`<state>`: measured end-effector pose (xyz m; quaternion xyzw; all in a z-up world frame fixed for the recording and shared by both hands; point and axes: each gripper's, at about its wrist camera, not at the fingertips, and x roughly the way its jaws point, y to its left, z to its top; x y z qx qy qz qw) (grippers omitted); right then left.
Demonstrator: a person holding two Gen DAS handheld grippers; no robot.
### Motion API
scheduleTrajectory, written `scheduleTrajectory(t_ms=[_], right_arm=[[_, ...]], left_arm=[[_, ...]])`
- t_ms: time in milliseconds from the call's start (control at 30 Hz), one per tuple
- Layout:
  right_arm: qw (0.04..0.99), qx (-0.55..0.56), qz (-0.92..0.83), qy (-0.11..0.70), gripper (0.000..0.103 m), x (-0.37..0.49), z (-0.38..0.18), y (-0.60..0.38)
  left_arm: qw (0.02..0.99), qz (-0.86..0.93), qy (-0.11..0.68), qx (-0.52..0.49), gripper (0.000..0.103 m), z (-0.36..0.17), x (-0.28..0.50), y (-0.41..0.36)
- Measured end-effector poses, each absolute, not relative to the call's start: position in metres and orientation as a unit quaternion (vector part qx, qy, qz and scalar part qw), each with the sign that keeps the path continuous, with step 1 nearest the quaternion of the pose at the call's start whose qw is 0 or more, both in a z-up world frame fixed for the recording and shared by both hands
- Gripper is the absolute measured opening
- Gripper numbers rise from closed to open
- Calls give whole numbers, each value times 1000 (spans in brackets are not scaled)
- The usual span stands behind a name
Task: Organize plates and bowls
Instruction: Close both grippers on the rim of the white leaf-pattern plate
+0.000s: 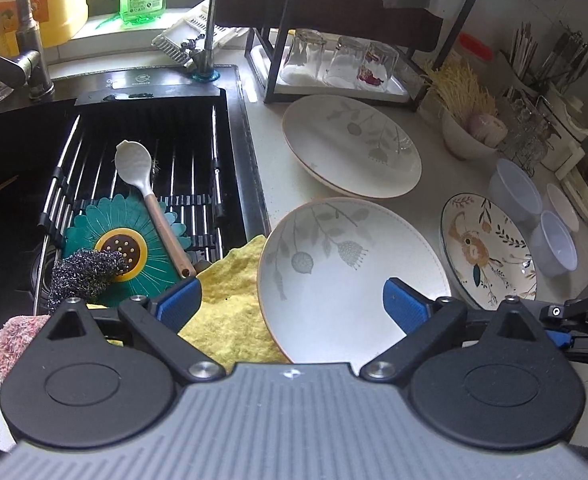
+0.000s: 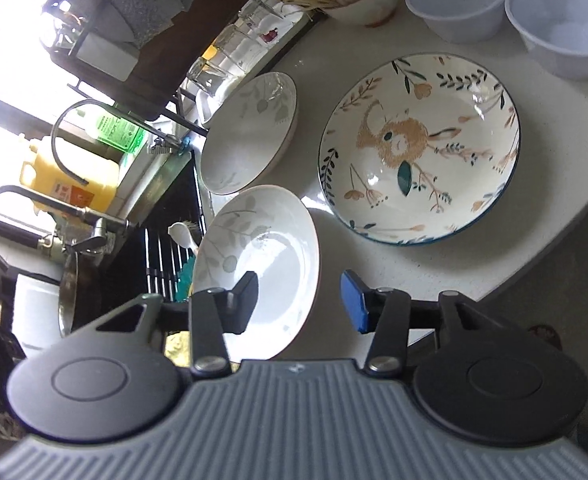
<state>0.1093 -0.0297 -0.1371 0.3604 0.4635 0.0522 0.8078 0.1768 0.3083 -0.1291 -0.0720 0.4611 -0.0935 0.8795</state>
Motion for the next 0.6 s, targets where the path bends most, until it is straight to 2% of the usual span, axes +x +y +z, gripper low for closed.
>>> scheduleTrajectory(t_ms=[100, 267, 333, 600], right_arm=[[798, 370, 37, 473, 37, 110, -148, -16], [799, 388, 13, 459, 37, 117, -156, -5], [796, 390, 4, 464, 37, 120, -161, 0], [791, 382, -15, 478, 37, 131, -166, 8]], left_arm=[[873, -109, 470, -72, 92, -139, 189, 316], [865, -137, 476, -80, 82, -151, 206, 327], [861, -147, 478, -89, 70, -156, 212, 330], [849, -153, 496, -98, 45, -168, 230, 335]])
